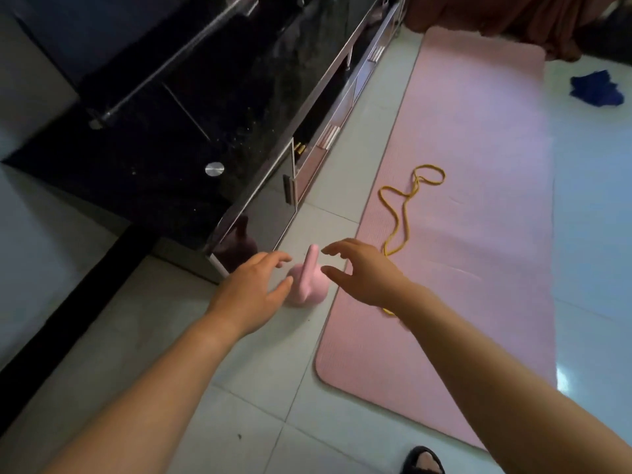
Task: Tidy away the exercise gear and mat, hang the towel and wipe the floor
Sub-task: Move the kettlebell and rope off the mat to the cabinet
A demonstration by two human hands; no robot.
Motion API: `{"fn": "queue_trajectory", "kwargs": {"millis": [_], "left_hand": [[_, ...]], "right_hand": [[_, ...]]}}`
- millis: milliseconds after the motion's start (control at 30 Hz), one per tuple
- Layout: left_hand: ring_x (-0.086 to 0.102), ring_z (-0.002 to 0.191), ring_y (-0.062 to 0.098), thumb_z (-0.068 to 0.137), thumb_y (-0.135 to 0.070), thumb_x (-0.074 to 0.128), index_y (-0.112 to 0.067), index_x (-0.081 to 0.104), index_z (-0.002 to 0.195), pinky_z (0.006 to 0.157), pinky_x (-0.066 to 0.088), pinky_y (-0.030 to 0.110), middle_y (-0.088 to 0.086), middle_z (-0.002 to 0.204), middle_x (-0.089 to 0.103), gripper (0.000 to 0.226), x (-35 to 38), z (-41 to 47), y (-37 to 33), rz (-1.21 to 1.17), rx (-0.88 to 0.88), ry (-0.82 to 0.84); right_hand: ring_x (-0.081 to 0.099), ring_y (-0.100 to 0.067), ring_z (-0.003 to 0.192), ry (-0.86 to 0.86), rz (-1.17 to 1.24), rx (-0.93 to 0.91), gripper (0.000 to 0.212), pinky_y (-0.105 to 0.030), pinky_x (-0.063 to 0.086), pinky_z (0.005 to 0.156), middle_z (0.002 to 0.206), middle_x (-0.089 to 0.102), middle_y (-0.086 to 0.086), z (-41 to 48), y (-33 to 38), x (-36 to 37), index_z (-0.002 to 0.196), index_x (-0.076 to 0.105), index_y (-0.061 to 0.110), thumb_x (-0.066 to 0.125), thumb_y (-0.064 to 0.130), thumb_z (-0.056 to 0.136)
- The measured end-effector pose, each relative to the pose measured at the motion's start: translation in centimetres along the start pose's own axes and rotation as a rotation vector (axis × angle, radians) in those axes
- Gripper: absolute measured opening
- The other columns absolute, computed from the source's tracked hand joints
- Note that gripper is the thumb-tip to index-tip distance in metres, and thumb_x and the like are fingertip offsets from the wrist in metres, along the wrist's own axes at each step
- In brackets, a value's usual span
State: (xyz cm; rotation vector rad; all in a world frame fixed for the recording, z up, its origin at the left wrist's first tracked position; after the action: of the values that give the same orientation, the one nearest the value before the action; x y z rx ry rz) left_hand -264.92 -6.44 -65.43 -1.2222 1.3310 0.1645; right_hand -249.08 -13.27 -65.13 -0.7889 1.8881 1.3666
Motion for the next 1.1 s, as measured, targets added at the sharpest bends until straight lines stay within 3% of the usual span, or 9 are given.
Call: {"fn": "queue_trajectory", "kwargs": {"millis": [367, 900, 1100], "left_hand": [[0.054, 0.106, 0.017, 0.088, -0.028, 0.057, -0.023, 0.054, 0.120, 0.091, 0.045, 0.034, -0.003, 0.116, 0.056, 0.032, 12.7, 7.4, 9.7, -0.141, -0.063, -0.131], [0.053, 0.108, 0.016, 0.079, -0.043, 0.065, -0.028, 0.048, 0.125, 0.091, 0.048, 0.038, -0.007, 0.122, 0.052, 0.051, 16.4, 10.1, 12.2, -0.190, -0.182, -0.147], [0.056, 0.107, 0.017, 0.080, -0.035, 0.069, -0.025, 0.045, 0.129, 0.092, 0.050, 0.042, -0.006, 0.122, 0.056, 0.055, 18.2, 10.8, 11.3, -0.240, -0.181, -0.107]], "right_hand": [[0.054, -0.020, 0.108, -0.105, -0.060, -0.058, 0.040, -0.028, 0.042, 0.090, 0.123, 0.057, -0.004, 9.8, -10.0, 9.8, 0.126, 0.054, 0.015, 0.057, 0.033, 0.090], [0.043, -0.018, 0.125, -0.018, -0.117, -0.189, 0.054, -0.027, 0.036, 0.102, 0.139, 0.043, 0.001, 12.7, -11.8, 14.4, 0.133, 0.047, 0.022, 0.067, 0.032, 0.084], [0.043, -0.018, 0.127, -0.011, -0.155, -0.246, 0.047, -0.027, 0.037, 0.102, 0.142, 0.041, 0.003, 13.8, -12.6, 14.9, 0.130, 0.052, 0.026, 0.065, 0.028, 0.086]]}}
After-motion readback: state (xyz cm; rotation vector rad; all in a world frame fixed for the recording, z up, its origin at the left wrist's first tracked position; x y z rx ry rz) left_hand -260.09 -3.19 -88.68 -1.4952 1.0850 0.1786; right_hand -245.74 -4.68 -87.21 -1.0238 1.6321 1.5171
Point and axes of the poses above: each hand's wrist, its own z-axis towards the middle knuckle, its own x-axis out of the palm, y = z × x, the point moved 6 cm from there along z, towards the middle knuckle
